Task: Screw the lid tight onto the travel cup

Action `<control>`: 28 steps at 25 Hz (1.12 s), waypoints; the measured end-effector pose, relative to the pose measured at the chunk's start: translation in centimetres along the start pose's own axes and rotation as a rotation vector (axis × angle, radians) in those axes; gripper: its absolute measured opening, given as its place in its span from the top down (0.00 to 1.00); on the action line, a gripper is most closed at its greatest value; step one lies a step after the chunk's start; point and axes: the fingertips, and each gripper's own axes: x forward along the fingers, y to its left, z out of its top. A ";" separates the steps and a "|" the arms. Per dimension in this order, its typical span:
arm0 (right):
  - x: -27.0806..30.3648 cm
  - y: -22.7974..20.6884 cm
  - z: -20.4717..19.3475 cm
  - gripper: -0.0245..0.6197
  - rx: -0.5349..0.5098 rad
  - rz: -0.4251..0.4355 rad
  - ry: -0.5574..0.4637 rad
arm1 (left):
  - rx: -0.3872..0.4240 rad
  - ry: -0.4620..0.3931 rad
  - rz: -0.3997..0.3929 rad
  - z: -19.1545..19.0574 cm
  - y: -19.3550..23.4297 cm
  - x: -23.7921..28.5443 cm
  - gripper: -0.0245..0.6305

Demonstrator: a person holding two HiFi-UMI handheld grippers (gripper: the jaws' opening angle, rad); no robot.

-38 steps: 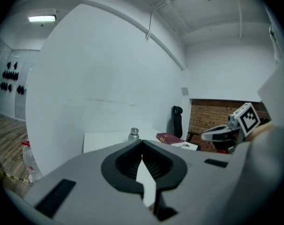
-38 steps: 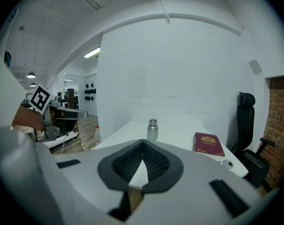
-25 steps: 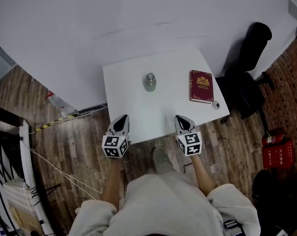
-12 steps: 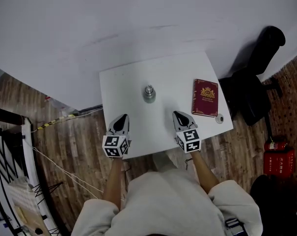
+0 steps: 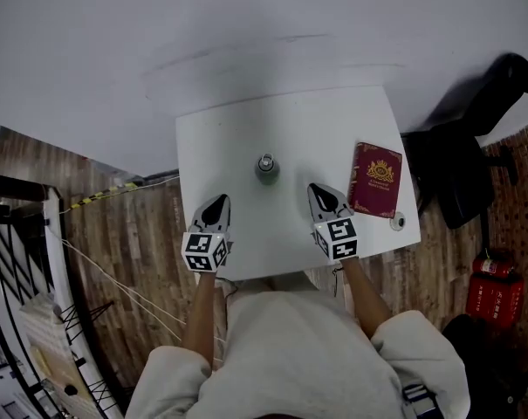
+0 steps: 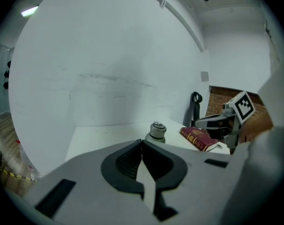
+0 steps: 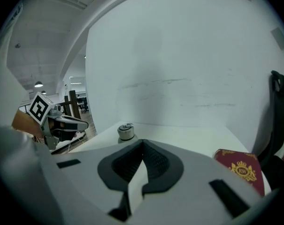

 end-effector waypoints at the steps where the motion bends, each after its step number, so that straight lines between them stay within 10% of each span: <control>1: 0.3 -0.2 -0.1 0.96 0.002 0.003 0.001 | 0.001 0.003 0.000 0.0 0.1 0.3 0.95; 28: 6.0 -0.3 -3.8 0.96 0.018 0.021 0.032 | 0.023 0.028 -0.158 -3.8 2.1 7.4 0.95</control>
